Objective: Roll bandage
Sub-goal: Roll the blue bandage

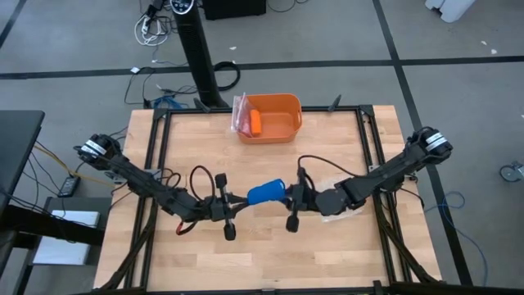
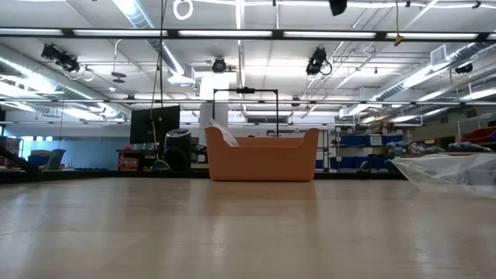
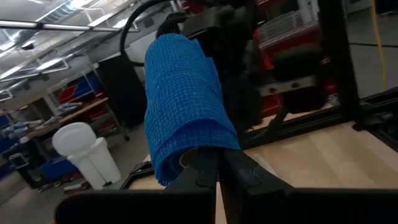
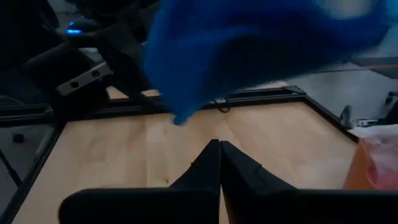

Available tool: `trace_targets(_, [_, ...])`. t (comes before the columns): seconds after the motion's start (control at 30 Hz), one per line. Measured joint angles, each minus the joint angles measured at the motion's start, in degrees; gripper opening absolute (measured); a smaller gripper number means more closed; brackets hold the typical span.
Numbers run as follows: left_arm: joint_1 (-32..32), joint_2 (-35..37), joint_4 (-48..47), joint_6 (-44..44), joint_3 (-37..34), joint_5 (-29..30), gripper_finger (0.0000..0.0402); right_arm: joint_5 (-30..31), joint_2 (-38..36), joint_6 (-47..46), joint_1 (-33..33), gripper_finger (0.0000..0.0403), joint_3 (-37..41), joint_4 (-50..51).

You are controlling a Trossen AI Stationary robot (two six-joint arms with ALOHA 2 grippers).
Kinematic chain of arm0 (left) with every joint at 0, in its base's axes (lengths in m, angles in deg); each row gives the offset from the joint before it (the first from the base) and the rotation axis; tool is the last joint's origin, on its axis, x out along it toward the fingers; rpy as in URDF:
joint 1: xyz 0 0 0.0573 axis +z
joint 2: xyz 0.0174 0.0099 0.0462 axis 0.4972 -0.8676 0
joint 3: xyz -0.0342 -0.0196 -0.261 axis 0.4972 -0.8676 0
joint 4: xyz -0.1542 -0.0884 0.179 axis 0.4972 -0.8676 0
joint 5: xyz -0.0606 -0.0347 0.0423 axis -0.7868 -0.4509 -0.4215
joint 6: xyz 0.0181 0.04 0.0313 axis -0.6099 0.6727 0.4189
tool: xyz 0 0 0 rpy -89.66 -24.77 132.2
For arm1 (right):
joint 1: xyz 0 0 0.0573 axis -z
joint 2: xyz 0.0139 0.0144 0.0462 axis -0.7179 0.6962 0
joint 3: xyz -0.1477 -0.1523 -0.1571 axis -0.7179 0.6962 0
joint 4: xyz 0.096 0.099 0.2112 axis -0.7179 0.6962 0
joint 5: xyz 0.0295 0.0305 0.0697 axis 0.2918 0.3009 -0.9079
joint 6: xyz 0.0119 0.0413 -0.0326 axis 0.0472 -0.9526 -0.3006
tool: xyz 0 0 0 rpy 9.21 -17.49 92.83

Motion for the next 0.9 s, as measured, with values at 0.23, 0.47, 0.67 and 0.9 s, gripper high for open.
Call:
trace_targets(0.23, [0.8, 0.0, -0.1, -0.2, 0.0, 0.0, 0.0008, -4.5, 1.6, 1.2, 1.3, 0.0005, -3.0, -1.0])
trace_targets(0.47, [1.0, 0.1, -1.0, -0.3, 0.1, 0.9, 0.0008, -7.0, 1.5, 1.6, 1.4, 0.0004, -3.1, -3.3])
trace_targets(0.67, [1.1, 0.1, -2.6, -0.3, 0.1, 2.1, 0.0008, -7.8, 1.5, -0.2, 1.4, 0.0003, -3.1, -3.5])
trace_targets(0.9, [1.1, 0.0, -5.8, -1.4, 0.0, 3.3, 0.0008, -7.9, 1.5, -0.3, 1.4, 0.0004, -3.1, -3.7])
